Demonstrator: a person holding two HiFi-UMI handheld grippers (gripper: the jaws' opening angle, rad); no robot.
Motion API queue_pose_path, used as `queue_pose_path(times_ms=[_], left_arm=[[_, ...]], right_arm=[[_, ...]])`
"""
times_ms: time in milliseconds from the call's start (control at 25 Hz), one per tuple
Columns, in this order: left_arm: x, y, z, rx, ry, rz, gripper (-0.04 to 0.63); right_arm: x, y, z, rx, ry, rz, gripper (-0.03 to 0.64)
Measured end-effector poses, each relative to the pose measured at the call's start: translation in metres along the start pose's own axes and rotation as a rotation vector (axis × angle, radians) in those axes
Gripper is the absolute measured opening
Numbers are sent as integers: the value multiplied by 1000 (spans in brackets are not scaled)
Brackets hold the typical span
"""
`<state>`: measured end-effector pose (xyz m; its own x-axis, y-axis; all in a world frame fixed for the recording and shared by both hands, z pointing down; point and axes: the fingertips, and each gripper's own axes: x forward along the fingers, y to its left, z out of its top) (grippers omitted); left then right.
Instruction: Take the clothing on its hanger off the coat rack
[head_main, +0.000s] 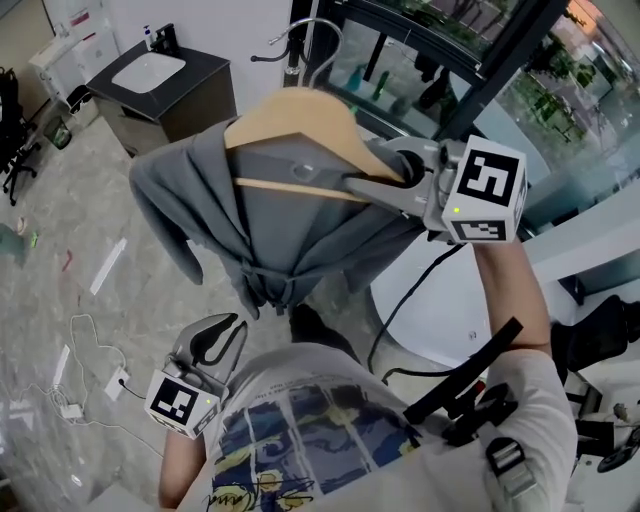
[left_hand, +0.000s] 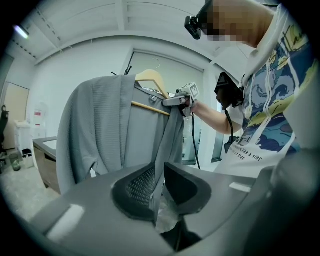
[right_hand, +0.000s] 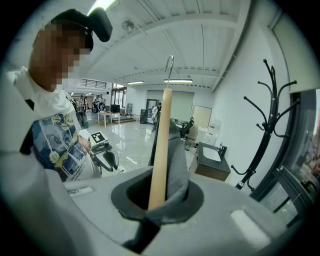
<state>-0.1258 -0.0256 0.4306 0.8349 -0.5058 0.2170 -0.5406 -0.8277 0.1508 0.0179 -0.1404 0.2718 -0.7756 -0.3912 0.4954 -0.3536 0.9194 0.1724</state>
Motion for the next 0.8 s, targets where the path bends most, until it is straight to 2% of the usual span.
queue_pose_path(times_ms=[800], left_arm=[[-1, 6, 1, 8, -11, -32, 63]], right_arm=[[5, 27, 3, -24, 11, -1, 5]])
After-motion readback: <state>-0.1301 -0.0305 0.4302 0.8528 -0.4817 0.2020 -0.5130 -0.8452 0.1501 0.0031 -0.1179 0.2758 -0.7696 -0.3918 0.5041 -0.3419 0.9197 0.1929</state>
